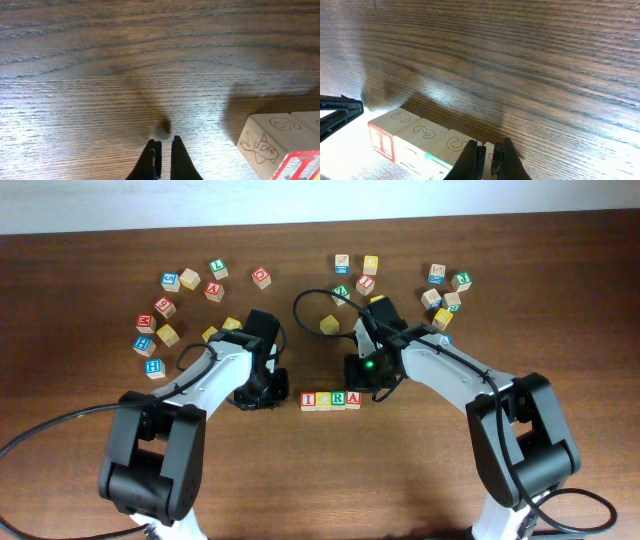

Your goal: Spell out ICRA

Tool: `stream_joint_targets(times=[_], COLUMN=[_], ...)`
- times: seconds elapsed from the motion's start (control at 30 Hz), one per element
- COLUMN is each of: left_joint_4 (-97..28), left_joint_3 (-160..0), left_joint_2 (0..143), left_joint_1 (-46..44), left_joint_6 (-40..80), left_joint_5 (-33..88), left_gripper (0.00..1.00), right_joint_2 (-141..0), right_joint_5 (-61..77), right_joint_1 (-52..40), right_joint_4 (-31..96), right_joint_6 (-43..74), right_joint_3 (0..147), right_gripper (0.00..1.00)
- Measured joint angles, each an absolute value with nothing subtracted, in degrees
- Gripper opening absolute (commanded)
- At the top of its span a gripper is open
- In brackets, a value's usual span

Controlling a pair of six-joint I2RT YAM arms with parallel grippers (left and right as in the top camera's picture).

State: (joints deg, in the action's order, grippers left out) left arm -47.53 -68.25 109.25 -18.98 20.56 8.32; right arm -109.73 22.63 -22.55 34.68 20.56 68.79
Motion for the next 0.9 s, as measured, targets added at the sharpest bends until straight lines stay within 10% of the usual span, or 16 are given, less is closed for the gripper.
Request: stream_joint_targets(times=[0.33,0.63,0.9], left_joint_4=[-47.5,-46.2,-45.0], left_joint_3=[-68.2,-68.3,-68.3], left_joint_2=[109.3,109.3,109.3], left_joint_1=[-19.0,-19.0,-19.0], left_joint_6=[20.6,20.6,20.6], left_joint_5=[8.3,9.5,11.7], left_gripper=[0.0,0.0,0.0], right_joint_2=[-109.8,-110.1,-110.1], right_joint_5=[23.0,19.4,19.3], right_joint_1=[-22.2,-12.0,-16.4], right_joint_4=[36.6,67.3,58.4], right_joint_6=[20.5,20.5,25.9], right_joint_3=[70.3,84.5,75.7], right_gripper=[0.04,0.04,0.04])
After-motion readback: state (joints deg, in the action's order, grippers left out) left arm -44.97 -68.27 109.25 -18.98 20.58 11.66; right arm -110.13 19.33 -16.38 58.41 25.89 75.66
